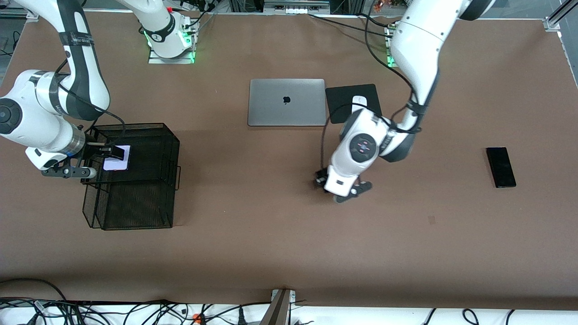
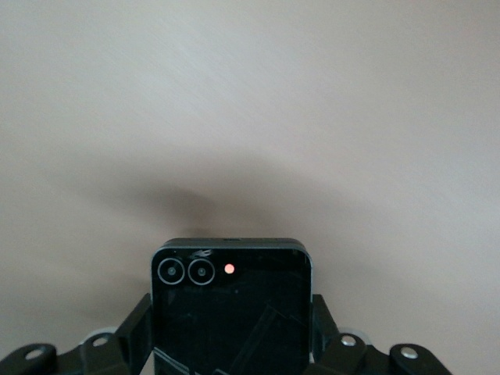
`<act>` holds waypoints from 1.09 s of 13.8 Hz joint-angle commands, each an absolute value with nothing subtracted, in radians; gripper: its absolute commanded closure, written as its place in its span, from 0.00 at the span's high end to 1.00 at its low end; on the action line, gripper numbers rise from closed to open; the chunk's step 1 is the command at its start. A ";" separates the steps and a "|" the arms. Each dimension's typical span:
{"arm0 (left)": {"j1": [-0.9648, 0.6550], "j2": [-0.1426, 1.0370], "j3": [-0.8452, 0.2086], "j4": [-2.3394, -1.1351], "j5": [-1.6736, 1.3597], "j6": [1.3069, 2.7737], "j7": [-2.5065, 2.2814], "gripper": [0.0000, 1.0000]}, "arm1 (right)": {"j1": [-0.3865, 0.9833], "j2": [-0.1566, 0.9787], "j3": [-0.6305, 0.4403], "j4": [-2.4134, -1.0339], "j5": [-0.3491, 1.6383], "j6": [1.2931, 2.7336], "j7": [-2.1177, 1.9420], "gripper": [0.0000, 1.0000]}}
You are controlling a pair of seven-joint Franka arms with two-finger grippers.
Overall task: Place phones with both arms
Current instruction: 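Carry the flip phone to the table middle with the left gripper and release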
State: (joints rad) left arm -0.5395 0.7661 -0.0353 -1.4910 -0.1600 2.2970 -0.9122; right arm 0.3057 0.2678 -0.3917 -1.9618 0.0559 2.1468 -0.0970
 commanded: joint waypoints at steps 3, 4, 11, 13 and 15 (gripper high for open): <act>-0.699 0.960 -0.009 -1.200 -0.181 2.279 -0.962 0.00 | 0.327 0.252 -0.387 -1.847 0.077 2.118 -0.112 1.00; -0.721 0.978 -0.005 -1.174 -0.179 2.283 -0.960 0.00 | 0.331 0.249 -0.387 -1.824 0.077 2.099 -0.112 1.00; -0.814 1.064 0.002 -1.031 -0.111 2.287 -0.950 0.00 | 0.336 0.256 -0.387 -1.666 0.078 1.937 -0.106 1.00; -0.840 1.100 0.005 -1.002 -0.107 2.315 -0.911 0.00 | 0.354 0.256 -0.385 -1.655 0.077 1.937 -0.091 1.00; -0.865 1.111 0.026 -1.002 -0.089 2.322 -0.900 0.00 | 0.353 0.258 -0.385 -1.658 0.077 1.937 -0.075 1.00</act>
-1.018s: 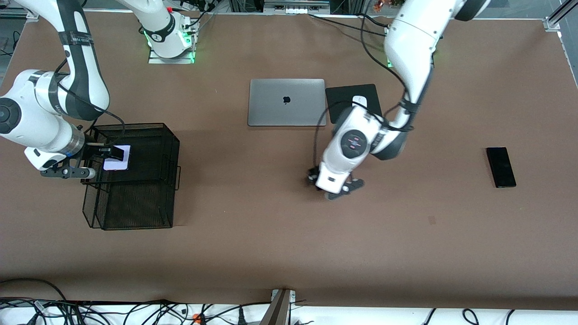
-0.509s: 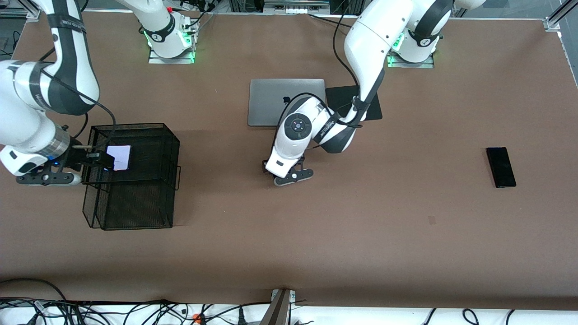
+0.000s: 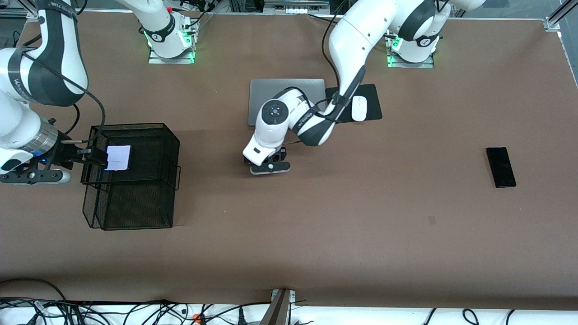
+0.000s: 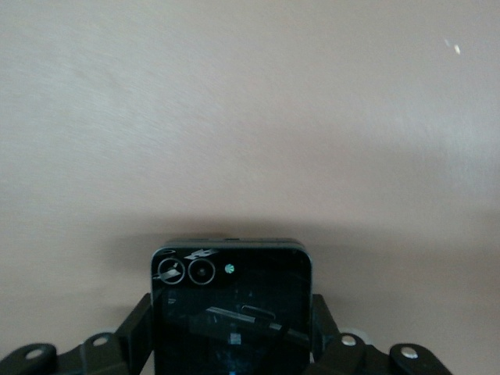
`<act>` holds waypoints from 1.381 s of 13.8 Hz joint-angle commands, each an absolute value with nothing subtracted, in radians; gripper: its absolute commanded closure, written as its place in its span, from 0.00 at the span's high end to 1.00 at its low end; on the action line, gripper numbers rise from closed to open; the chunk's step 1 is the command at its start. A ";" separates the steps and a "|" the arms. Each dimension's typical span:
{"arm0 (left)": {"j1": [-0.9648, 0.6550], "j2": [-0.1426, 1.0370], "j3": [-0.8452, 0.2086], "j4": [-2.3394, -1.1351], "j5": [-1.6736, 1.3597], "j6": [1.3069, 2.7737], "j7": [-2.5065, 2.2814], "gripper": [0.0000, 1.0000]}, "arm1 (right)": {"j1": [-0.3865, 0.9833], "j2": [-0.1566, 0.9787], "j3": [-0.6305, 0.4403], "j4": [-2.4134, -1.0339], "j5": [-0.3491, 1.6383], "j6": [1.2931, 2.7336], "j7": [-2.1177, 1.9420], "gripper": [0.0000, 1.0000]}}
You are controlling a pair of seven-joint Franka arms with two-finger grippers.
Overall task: Place phones with both arms
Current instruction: 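Carry the flip phone to the table middle with the left gripper and release, then grasp the flip phone with the right gripper while the left gripper reaches the black phone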
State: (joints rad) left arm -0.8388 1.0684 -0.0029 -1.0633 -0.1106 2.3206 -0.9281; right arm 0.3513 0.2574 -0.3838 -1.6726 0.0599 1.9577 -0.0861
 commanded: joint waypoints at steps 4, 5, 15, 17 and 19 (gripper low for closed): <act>-0.888 1.129 0.057 -1.000 -0.083 2.324 -0.900 0.06 | 0.354 0.256 -0.387 -1.658 0.077 1.937 -0.077 1.00; -0.887 1.127 0.058 -0.997 -0.083 2.324 -0.902 0.64 | 0.354 0.256 -0.385 -1.658 0.077 1.936 -0.078 1.00; -0.743 0.947 0.081 -1.017 -0.094 2.131 -0.899 1.00 | 0.466 0.284 -0.365 -1.583 0.075 1.856 0.090 1.00; -0.704 0.907 0.083 -1.052 -0.091 1.989 -0.836 1.00 | 0.569 0.293 -0.364 -1.582 0.077 1.859 0.245 1.00; -0.645 0.803 0.081 -1.203 -0.089 1.931 -0.725 1.00 | 0.676 0.339 -0.364 -1.580 0.103 1.888 0.424 1.00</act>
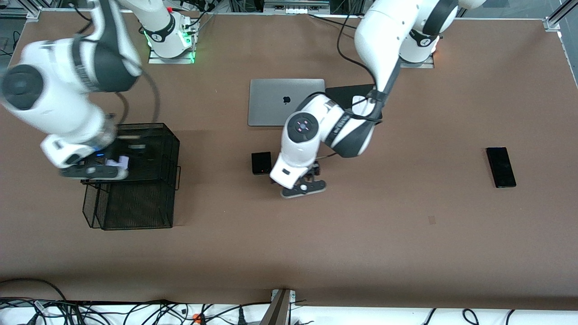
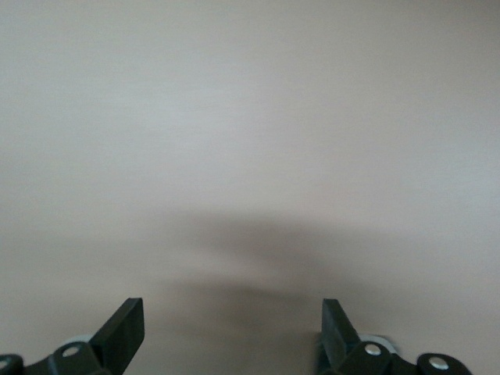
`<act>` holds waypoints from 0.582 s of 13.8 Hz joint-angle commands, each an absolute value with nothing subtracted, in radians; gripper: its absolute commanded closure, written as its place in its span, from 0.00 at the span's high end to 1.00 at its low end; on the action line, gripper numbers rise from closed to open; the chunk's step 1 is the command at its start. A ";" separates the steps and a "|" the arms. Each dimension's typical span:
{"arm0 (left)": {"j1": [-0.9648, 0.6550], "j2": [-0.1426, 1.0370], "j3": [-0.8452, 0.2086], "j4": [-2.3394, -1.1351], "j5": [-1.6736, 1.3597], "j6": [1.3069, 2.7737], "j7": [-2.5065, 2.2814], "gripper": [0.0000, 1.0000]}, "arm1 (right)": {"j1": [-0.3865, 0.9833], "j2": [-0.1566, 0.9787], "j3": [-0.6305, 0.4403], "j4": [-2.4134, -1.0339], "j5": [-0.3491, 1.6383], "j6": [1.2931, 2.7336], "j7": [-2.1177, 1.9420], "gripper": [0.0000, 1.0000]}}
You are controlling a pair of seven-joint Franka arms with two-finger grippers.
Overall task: Place phones with both arms
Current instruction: 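Grasp the flip phone with the right gripper while the left gripper reaches the black phone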
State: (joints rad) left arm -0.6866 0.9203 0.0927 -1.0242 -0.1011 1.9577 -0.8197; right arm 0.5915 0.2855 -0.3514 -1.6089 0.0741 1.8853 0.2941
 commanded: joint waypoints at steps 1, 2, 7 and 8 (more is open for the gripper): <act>-0.618 0.737 0.083 -1.301 -0.086 1.931 -0.650 1.00 | 0.725 0.371 -0.364 -1.577 0.151 1.929 0.472 1.00; -0.589 0.677 0.083 -1.395 -0.078 1.931 -0.578 1.00 | 0.760 0.405 -0.364 -1.578 0.213 1.987 0.480 1.00; -0.404 0.520 0.087 -1.678 0.086 1.936 -0.251 1.00 | 0.929 0.622 -0.364 -1.577 0.272 2.245 0.445 1.00; -0.370 0.517 0.087 -1.693 0.122 1.937 -0.200 1.00 | 0.945 0.656 -0.364 -1.577 0.270 2.273 0.421 1.00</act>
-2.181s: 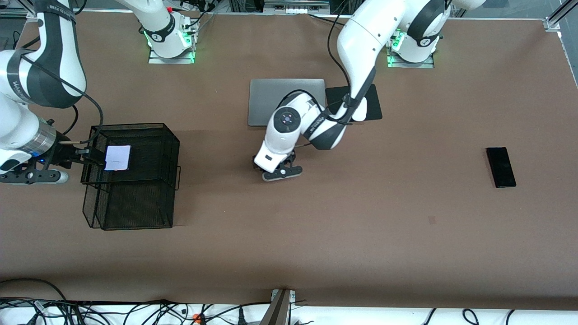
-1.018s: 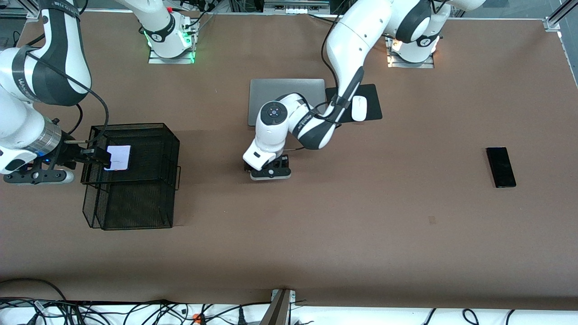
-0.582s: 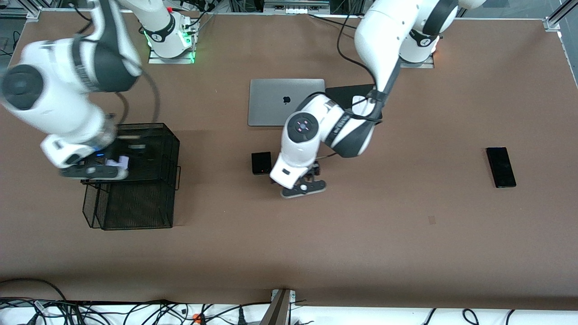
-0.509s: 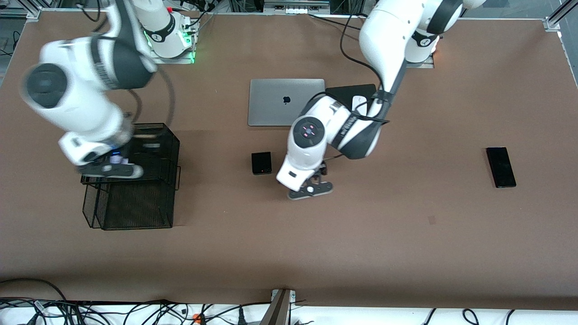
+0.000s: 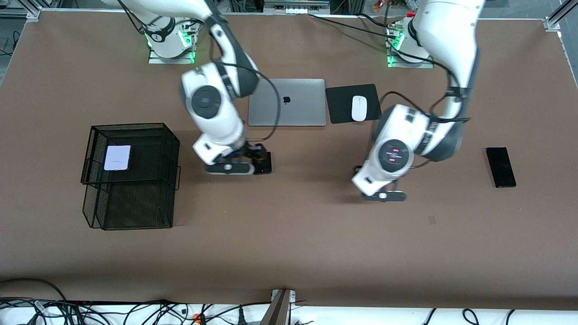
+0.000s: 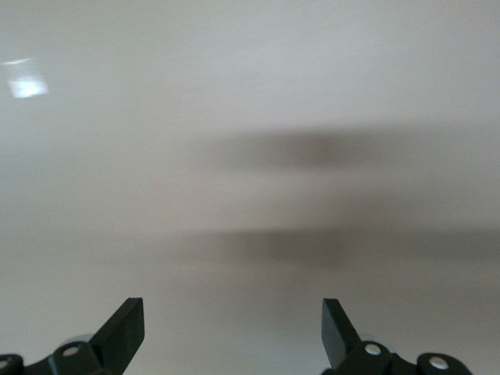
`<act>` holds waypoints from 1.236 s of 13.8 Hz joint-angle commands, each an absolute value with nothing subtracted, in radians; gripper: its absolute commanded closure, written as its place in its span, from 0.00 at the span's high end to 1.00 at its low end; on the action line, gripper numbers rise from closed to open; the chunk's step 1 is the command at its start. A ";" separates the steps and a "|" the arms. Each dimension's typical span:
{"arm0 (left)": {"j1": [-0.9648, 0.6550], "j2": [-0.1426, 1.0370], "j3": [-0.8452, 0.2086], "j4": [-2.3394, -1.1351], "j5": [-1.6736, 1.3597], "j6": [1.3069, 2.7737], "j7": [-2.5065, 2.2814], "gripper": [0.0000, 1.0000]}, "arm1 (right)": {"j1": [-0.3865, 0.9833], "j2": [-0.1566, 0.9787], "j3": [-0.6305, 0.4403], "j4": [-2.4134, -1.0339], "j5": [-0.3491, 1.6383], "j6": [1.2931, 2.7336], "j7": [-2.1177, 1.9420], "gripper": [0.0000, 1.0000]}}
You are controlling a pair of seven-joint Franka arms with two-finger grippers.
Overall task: Place phones with both arms
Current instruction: 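Grasp the flip phone with the right gripper while the left gripper reaches the black phone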
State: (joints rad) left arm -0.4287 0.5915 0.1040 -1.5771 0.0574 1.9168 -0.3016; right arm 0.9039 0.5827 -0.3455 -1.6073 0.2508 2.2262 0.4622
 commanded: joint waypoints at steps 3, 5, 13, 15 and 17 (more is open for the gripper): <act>-0.275 0.491 0.087 -1.733 0.195 1.945 -0.051 1.00 | 0.971 0.715 -0.364 -1.580 0.276 2.307 0.312 1.00; -0.209 0.454 0.084 -1.781 0.247 1.971 0.021 1.00 | 0.974 0.753 -0.362 -1.580 0.276 2.338 0.269 1.00; 0.079 0.350 0.081 -1.933 0.244 2.131 0.202 1.00 | 0.996 0.787 -0.359 -1.629 0.279 2.436 0.249 1.00; 0.141 0.324 0.080 -2.000 0.244 2.221 0.216 1.00 | 0.996 0.782 -0.359 -1.637 0.279 2.434 0.236 1.00; 0.207 0.311 0.078 -2.063 0.232 2.319 0.218 1.00 | 0.996 0.782 -0.359 -1.651 0.279 2.439 0.223 1.00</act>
State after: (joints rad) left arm 0.1431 0.3694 0.1004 -1.9630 0.2253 2.2366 0.2041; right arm 0.9834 0.7936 -0.3491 -1.6203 0.2519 2.4230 0.2596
